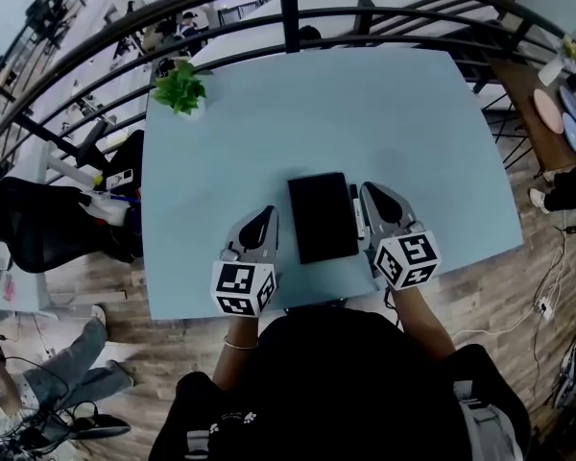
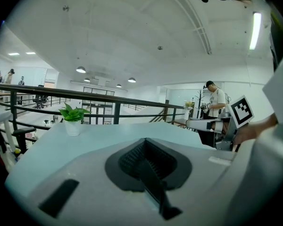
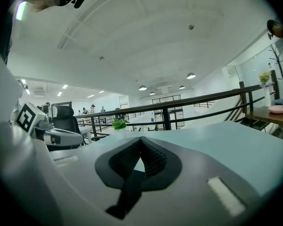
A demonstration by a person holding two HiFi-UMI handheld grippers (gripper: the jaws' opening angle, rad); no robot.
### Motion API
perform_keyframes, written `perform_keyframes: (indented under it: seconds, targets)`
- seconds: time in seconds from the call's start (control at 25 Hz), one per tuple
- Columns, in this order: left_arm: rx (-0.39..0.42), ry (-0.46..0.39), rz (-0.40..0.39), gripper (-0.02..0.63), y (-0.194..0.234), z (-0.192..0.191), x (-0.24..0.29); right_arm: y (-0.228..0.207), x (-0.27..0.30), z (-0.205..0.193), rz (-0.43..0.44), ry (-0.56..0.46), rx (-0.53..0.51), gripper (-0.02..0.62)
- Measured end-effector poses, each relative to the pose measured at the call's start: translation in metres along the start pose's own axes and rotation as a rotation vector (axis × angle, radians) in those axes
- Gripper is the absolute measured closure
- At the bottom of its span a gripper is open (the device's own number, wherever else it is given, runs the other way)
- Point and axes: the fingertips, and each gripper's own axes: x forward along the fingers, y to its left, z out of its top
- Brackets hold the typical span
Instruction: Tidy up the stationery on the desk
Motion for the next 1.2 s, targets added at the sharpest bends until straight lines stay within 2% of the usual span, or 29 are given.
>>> perform_keyframes:
  seconds: [0.56, 1.2]
  targets:
    - [-0.006, -0.007, -0.007, 0.611, -0.0007, 0.0041, 0.0014, 0.0035, -0.001, 0.003, -0.014, 0.007, -0.033, 0.584]
    - [-0.007, -0.012, -0.004, 0.611, 0.0, 0.0053, 0.0027, 0.0033, 0.0001, 0.008, -0.003, -0.009, -0.016, 0.584]
